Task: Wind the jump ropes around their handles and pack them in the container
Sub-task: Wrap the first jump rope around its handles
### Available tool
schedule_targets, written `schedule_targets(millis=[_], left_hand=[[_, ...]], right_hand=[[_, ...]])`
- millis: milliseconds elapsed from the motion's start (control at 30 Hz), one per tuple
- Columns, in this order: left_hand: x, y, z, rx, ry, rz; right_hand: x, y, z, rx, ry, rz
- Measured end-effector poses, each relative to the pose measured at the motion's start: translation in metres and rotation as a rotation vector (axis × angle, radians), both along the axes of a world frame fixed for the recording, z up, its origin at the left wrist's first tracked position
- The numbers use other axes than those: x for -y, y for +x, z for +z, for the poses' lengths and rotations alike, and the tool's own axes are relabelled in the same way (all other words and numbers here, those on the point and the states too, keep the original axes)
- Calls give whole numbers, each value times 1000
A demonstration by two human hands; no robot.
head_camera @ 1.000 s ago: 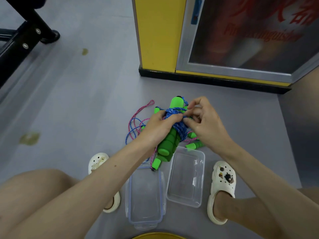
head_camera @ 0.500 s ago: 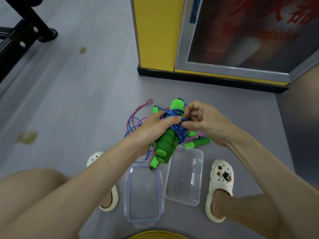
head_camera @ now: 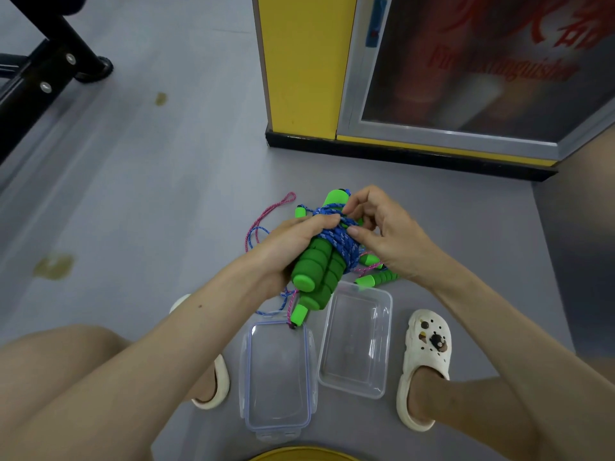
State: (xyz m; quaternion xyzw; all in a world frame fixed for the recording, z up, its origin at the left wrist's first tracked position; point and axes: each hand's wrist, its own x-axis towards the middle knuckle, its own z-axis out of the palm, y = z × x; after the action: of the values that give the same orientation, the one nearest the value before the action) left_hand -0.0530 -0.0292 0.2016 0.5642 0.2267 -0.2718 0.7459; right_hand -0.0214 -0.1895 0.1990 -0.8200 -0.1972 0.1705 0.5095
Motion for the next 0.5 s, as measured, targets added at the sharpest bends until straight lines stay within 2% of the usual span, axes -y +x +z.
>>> schedule_targets(millis=[67, 367, 500], left_hand=[[2, 1, 2, -5, -27, 20], [13, 0, -3, 13, -31, 165], [14, -2, -8, 34, -2, 190]], right_hand=[[-4, -4, -3, 112, -76, -32], [-7, -6, -7, 375, -261, -179], [-4, -1, -10, 376, -336, -226]])
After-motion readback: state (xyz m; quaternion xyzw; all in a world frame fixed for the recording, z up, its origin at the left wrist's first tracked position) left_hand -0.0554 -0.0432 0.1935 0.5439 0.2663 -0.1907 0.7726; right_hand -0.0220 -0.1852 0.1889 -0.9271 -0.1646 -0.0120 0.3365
